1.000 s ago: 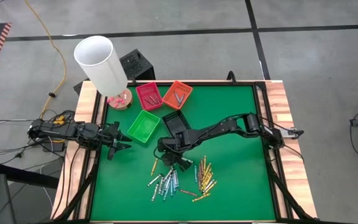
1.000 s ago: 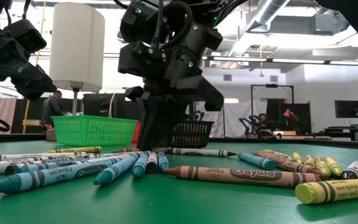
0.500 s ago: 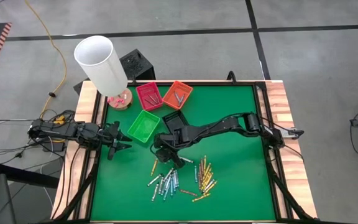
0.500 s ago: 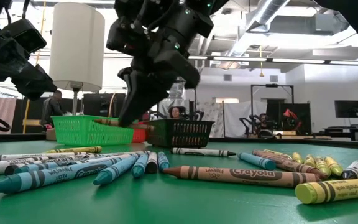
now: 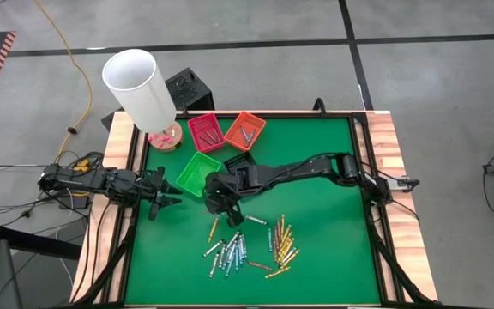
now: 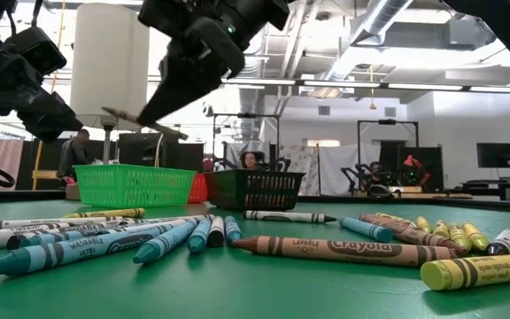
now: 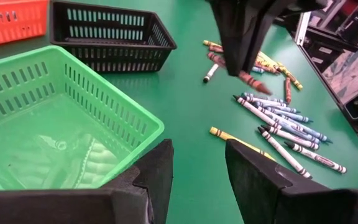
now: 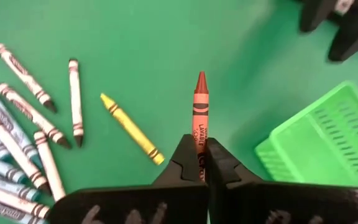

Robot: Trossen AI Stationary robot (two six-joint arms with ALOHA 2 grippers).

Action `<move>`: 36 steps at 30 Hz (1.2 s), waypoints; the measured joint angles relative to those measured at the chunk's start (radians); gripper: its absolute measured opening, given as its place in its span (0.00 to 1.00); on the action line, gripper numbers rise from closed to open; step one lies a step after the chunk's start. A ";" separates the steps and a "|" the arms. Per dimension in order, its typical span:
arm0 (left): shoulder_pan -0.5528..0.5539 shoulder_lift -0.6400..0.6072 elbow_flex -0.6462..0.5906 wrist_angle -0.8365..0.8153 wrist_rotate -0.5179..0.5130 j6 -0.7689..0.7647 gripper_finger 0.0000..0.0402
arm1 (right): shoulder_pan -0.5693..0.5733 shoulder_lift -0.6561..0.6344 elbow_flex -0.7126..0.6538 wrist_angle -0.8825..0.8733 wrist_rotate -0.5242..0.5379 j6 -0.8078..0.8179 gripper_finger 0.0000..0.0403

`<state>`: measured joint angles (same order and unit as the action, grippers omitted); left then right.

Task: Sort crayons
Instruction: Put the brown crayon into the red bin

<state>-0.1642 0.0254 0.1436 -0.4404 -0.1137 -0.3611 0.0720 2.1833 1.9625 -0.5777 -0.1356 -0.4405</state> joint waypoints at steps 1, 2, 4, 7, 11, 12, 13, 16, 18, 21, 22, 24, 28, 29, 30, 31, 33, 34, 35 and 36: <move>0.000 0.000 0.000 0.000 -0.004 0.000 0.34 | -0.003 0.000 0.011 0.000 0.000 0.006 0.00; 0.000 0.000 0.000 0.001 -0.006 0.000 0.34 | -0.004 0.000 0.021 0.002 0.001 0.016 0.00; 0.000 0.000 0.000 0.001 -0.007 0.000 0.34 | -0.013 0.000 0.041 0.002 0.002 0.032 0.00; 0.000 0.000 0.000 0.001 -0.007 0.000 0.34 | -0.028 0.000 0.068 0.001 0.005 0.054 0.00; 0.000 0.000 0.000 0.001 -0.007 0.000 0.34 | -0.053 -0.002 0.089 0.021 0.010 0.098 0.00; 0.000 0.000 0.000 0.001 -0.008 0.000 0.34 | -0.060 -0.002 0.091 0.027 0.011 0.107 0.00; 0.000 0.000 0.000 0.001 -0.013 0.000 0.34 | -0.068 -0.002 0.093 0.034 0.011 0.114 0.00; 0.000 0.000 0.000 0.003 -0.027 0.007 0.34 | -0.089 -0.002 0.097 0.055 0.014 0.119 0.00; 0.000 0.000 0.000 0.003 -0.032 0.013 0.34 | -0.102 -0.002 0.099 0.078 0.037 0.122 0.00; 0.000 0.000 0.000 0.003 -0.033 0.016 0.34 | -0.119 -0.002 0.099 0.108 0.092 0.127 0.00; 0.000 0.000 0.000 0.003 -0.033 0.016 0.34 | -0.126 -0.002 0.099 0.118 0.113 0.127 0.00; 0.000 0.000 0.000 0.003 -0.033 0.017 0.34 | -0.140 -0.002 0.099 0.150 0.162 0.129 0.00; 0.000 0.000 0.000 0.003 -0.033 0.017 0.34 | -0.170 -0.002 0.099 0.227 0.274 0.142 0.00; 0.000 0.000 0.000 0.003 -0.033 0.017 0.34 | -0.178 -0.002 0.099 0.247 0.298 0.151 0.00; 0.000 0.000 0.000 0.003 -0.033 0.017 0.34 | -0.187 -0.002 0.095 0.275 0.319 0.157 0.00; 0.000 0.000 0.000 0.003 -0.033 0.017 0.34 | -0.197 -0.002 0.088 0.305 0.339 0.164 0.00; 0.000 0.000 0.000 0.003 -0.033 0.017 0.34 | -0.217 -0.002 0.071 0.360 0.370 0.186 0.00; 0.000 0.000 0.000 0.003 -0.033 0.017 0.34 | -0.227 -0.002 0.065 0.377 0.381 0.201 0.00; 0.000 0.000 0.000 0.003 -0.034 0.017 0.34 | -0.238 -0.002 0.060 0.389 0.390 0.213 0.00; 0.000 0.000 0.000 0.003 -0.036 0.017 0.34 | -0.248 0.002 0.057 0.404 0.400 0.229 0.00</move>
<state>-0.1642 0.0254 0.1436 -0.4372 -0.1499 -0.3441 -0.1759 2.1850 2.0194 -0.1739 0.2642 -0.2118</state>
